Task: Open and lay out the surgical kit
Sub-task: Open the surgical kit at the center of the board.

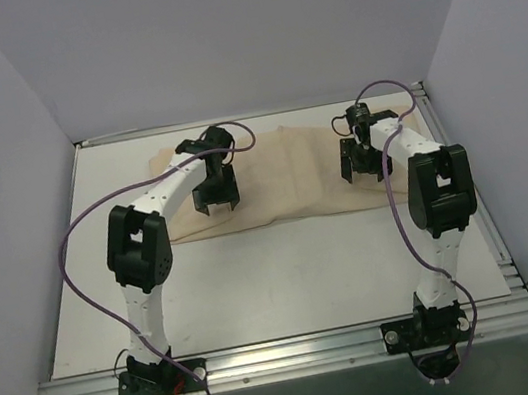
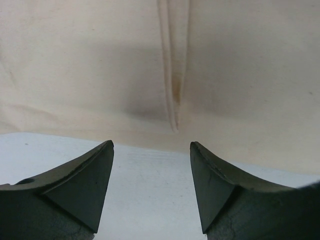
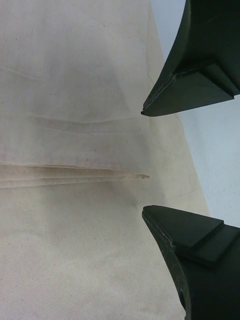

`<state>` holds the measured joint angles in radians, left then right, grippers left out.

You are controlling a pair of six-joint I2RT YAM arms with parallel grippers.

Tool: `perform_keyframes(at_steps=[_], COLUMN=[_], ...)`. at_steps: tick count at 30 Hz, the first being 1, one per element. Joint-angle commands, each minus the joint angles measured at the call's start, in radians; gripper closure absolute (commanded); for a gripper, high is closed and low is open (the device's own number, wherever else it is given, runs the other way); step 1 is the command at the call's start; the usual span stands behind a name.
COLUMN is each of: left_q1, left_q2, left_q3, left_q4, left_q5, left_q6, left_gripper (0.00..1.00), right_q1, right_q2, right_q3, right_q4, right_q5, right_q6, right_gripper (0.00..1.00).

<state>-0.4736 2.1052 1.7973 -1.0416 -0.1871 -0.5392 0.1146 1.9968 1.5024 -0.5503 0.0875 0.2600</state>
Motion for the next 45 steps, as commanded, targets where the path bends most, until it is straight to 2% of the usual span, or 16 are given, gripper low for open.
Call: perform_keyframes(at_steps=[1, 4, 14, 18, 19, 20, 24, 28, 31, 32, 35, 36, 37, 38, 39, 45], left_q1=[-0.028, -0.031, -0.030, -0.030, -0.030, -0.028, -0.002, 0.085, 0.232, 0.344, 0.536, 0.634, 0.676, 0.706, 0.730, 0.652], left_q2=[0.015, 0.054, 0.122, 0.136, 0.131, 0.125, 0.067, -0.022, -0.094, -0.114, -0.191, -0.207, -0.227, -0.231, -0.231, -0.255], left_q3=[0.069, 0.089, 0.108, 0.120, 0.125, 0.131, 0.149, 0.166, 0.146, 0.137, 0.073, 0.053, 0.042, 0.039, 0.042, 0.039], left_q4=[-0.006, -0.024, -0.029, -0.031, -0.037, -0.043, -0.051, -0.101, -0.175, -0.196, -0.222, -0.184, -0.170, -0.163, -0.164, -0.170], left_q5=[-0.018, -0.014, 0.023, 0.020, 0.012, 0.003, -0.034, -0.118, -0.245, -0.271, -0.316, -0.328, -0.309, -0.299, -0.307, -0.414], left_q6=[-0.019, -0.027, -0.053, -0.053, -0.053, -0.053, -0.039, -0.008, -0.001, -0.020, -0.019, 0.005, 0.028, 0.057, 0.062, 0.085], left_gripper=[0.28, 0.28, 0.40, 0.63, 0.75, 0.81, 0.97, 0.98, 0.98, 0.98, 0.98, 0.94, 0.78, 0.58, 0.31, 0.06], right_q1=[0.005, 0.005, 0.002, 0.002, 0.002, 0.003, 0.005, 0.010, 0.016, 0.017, 0.029, 0.034, 0.037, 0.043, 0.045, 0.045], right_q2=[-0.059, -0.064, -0.090, -0.092, -0.090, -0.090, -0.084, -0.079, -0.075, -0.073, -0.069, -0.067, -0.064, -0.064, -0.059, -0.050], right_q3=[-0.004, -0.002, -0.004, -0.005, -0.005, -0.004, -0.002, 0.004, 0.018, 0.027, 0.041, 0.048, 0.054, 0.061, 0.068, 0.102], right_q4=[-0.017, -0.019, 0.000, 0.000, 0.001, 0.000, 0.004, 0.007, 0.004, 0.004, 0.000, 0.001, -0.005, -0.008, -0.008, -0.025], right_q5=[0.000, -0.003, -0.034, -0.035, -0.034, -0.035, -0.045, -0.063, -0.077, -0.077, -0.127, -0.138, -0.147, -0.150, -0.155, -0.157], right_q6=[-0.007, -0.013, -0.038, -0.041, -0.041, -0.041, -0.035, -0.027, -0.012, -0.010, 0.005, 0.008, 0.012, 0.013, 0.013, 0.007], right_gripper=[0.27, 0.27, 0.27, 0.28, 0.28, 0.28, 0.28, 0.30, 0.31, 0.31, 0.31, 0.32, 0.31, 0.31, 0.31, 0.31])
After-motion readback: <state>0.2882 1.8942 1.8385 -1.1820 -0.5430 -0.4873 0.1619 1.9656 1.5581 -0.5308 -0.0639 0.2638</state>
